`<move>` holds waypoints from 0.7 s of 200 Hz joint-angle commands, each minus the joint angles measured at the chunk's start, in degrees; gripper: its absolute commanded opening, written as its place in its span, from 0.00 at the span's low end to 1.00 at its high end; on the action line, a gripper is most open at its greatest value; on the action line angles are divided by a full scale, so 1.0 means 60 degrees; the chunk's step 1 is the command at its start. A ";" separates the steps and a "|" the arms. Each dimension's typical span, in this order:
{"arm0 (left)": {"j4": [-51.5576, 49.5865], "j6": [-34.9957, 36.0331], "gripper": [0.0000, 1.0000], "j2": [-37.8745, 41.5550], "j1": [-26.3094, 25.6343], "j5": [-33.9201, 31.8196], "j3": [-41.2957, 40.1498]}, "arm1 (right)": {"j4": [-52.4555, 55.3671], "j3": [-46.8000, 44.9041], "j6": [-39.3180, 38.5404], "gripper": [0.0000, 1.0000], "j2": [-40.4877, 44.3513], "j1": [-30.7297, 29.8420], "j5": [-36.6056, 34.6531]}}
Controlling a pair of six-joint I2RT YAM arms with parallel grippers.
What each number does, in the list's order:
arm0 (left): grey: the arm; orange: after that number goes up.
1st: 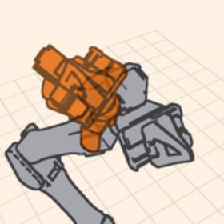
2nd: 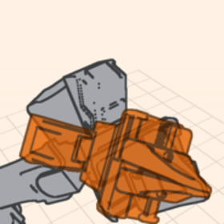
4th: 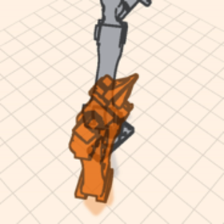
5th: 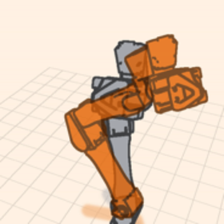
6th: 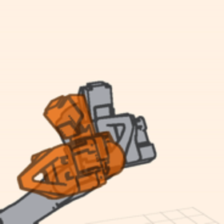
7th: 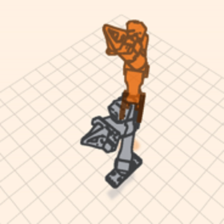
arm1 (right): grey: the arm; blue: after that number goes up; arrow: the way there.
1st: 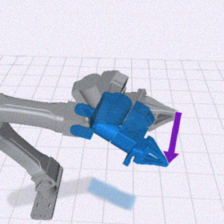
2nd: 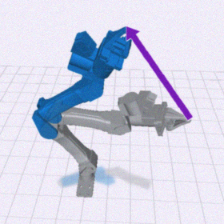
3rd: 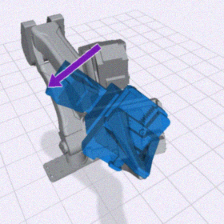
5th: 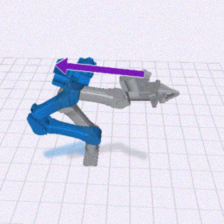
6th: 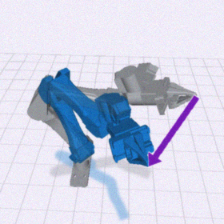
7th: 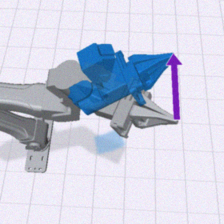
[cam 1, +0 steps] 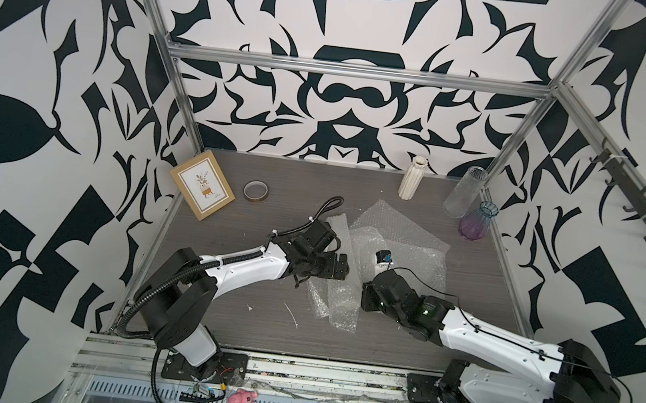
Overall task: Unwrap the vase from the bubble wrap
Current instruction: Unwrap the bubble wrap.
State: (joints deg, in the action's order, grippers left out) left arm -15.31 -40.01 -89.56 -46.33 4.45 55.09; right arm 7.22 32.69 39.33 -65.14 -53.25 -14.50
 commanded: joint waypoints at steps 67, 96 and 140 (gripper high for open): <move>-0.1142 -0.0184 0.98 -0.0052 -0.0156 -0.0558 -0.0127 | -0.0581 -0.0509 -0.0215 0.00 0.0369 -0.0024 -0.0423; -0.1710 -0.0144 0.98 -0.0247 -0.0313 -0.0892 0.0435 | -0.0486 -0.0576 -0.0301 0.00 0.0369 0.0026 -0.0561; -0.2115 -0.0202 0.98 -0.0293 -0.0394 -0.1049 0.0648 | -0.0373 -0.0916 -0.0345 0.00 0.0636 0.0498 -0.0266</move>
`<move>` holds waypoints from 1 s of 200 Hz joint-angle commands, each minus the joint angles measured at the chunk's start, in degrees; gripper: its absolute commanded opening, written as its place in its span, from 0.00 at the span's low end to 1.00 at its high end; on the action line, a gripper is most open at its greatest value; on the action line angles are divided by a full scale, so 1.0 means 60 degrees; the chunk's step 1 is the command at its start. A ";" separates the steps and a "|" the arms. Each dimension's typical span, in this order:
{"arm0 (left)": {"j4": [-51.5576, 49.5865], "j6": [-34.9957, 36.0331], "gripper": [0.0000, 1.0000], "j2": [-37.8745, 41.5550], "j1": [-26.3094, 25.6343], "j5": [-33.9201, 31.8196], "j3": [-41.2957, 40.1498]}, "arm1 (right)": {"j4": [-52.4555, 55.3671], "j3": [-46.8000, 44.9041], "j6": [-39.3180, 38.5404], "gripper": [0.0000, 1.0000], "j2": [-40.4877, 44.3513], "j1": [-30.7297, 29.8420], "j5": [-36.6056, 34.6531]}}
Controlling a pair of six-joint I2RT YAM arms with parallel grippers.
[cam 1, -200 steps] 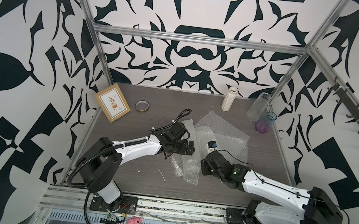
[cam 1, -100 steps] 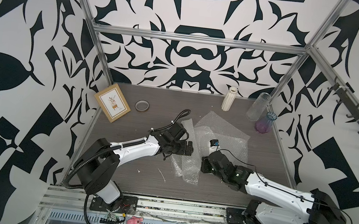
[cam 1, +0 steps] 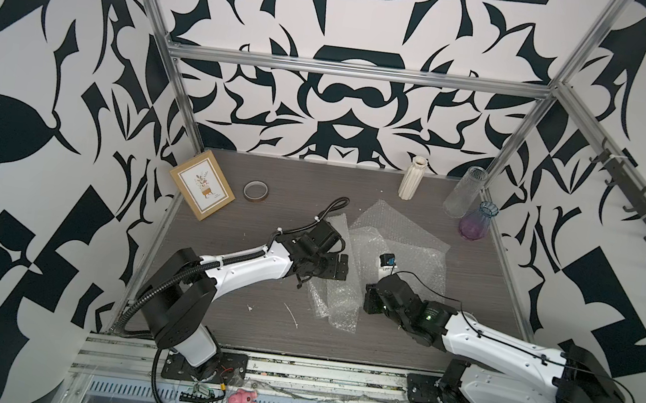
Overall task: Unwrap the vase from the bubble wrap
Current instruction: Unwrap the bubble wrap.
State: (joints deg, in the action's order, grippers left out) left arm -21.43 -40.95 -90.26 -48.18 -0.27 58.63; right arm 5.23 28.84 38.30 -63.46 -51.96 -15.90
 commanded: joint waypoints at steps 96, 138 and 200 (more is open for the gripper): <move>-0.1269 -0.0060 0.98 -0.0345 -0.0158 -0.0299 0.0277 | -0.0670 -0.0779 -0.0098 0.01 0.0766 0.1029 0.1329; -0.1399 -0.0003 0.98 -0.0339 -0.0204 -0.0493 0.0400 | 0.0081 -0.0340 -0.0246 0.43 0.1281 0.1037 0.1449; -0.2403 0.0065 0.98 -0.0327 -0.0928 -0.1824 0.1426 | 0.0183 -0.0265 0.0199 0.41 0.1585 0.1031 0.1669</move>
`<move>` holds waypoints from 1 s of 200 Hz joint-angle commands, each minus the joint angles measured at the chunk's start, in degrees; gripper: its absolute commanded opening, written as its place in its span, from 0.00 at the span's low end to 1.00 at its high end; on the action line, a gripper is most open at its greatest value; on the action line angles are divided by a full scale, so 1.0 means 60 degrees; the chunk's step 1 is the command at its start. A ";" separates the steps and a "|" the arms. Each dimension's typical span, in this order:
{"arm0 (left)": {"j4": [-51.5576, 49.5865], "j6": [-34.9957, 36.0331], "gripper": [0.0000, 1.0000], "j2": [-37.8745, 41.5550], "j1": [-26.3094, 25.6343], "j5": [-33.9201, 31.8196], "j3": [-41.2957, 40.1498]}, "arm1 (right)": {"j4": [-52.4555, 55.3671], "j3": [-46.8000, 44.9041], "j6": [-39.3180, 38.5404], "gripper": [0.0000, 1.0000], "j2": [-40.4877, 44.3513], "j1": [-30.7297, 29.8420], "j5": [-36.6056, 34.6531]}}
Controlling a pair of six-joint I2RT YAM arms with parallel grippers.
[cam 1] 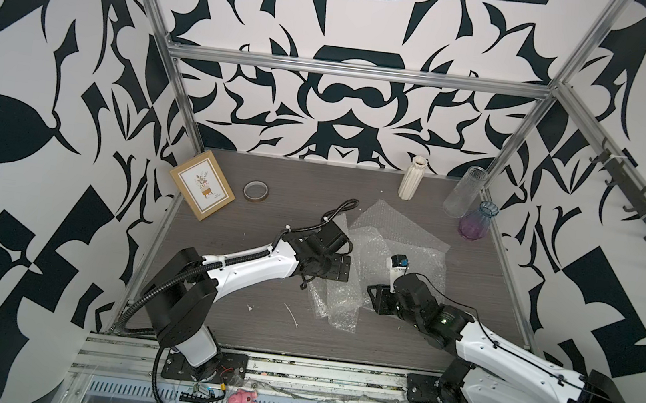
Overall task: Unwrap the vase from the bubble wrap
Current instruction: Unwrap the bubble wrap.
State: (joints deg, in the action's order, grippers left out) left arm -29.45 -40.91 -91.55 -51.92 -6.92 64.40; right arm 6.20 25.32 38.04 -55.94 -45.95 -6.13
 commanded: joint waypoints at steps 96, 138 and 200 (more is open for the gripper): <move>-0.2948 -0.0726 0.97 -0.2001 -0.1422 -0.2543 0.2970 | -0.0846 0.0108 0.0793 0.38 0.0116 0.0042 0.0516; -0.2972 -0.0871 0.97 -0.2523 -0.1439 -0.2552 0.3189 | -0.1344 -0.0065 0.0954 0.35 -0.0335 0.0200 0.0719; -0.2971 -0.0911 0.95 -0.2552 -0.1441 -0.2274 0.3052 | -0.2188 -0.0316 0.1072 0.28 -0.0835 0.0607 0.1276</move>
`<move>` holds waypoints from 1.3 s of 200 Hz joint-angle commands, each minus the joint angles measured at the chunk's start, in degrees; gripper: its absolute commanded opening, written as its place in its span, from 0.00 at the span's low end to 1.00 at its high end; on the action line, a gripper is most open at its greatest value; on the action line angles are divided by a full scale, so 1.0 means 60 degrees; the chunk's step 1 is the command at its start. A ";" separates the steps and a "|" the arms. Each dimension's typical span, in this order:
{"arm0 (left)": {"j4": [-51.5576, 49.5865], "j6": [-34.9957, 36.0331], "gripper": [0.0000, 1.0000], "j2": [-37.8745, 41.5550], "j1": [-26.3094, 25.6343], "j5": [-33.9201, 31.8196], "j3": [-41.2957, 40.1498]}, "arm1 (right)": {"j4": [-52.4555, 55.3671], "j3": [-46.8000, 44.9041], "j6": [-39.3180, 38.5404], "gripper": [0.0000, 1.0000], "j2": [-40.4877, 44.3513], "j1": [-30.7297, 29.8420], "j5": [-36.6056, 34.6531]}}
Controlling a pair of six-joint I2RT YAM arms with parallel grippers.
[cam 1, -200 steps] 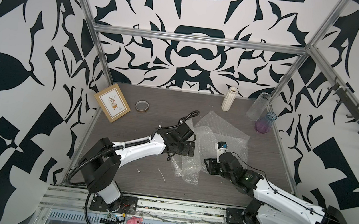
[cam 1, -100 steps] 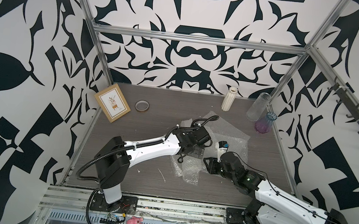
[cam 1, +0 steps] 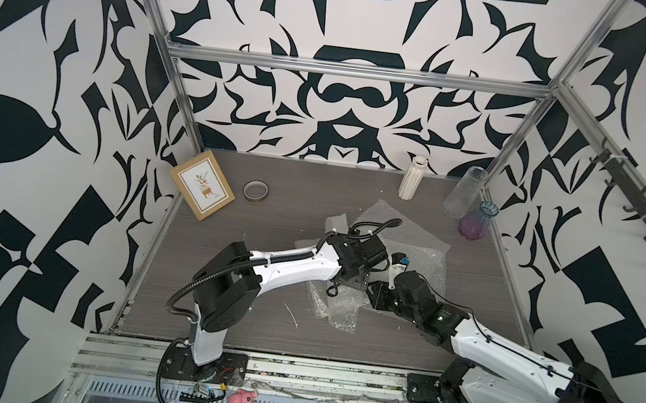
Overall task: Unwrap the vase from the bubble wrap
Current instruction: Unwrap the bubble wrap.
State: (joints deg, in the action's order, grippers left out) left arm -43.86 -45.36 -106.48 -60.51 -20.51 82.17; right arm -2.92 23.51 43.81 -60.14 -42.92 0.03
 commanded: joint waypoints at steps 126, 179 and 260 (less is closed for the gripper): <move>-0.0928 -0.0115 0.95 -0.0219 0.0018 0.0283 0.0411 | -0.1704 -0.0047 -0.0022 0.00 -0.1053 0.0730 0.0824; -0.0697 -0.0071 0.94 0.0212 0.0206 0.0400 0.0012 | -0.1587 -0.0230 -0.0131 0.00 -0.0762 0.1007 0.0841; -0.0659 -0.0144 0.95 0.1478 0.0543 -0.0096 -0.1273 | -0.1039 -0.0196 -0.0576 0.00 -0.0492 0.1054 0.0579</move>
State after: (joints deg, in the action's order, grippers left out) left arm -44.77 -45.54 -100.05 -58.02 -18.79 77.12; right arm -9.91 21.89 42.19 -63.79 -36.93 5.19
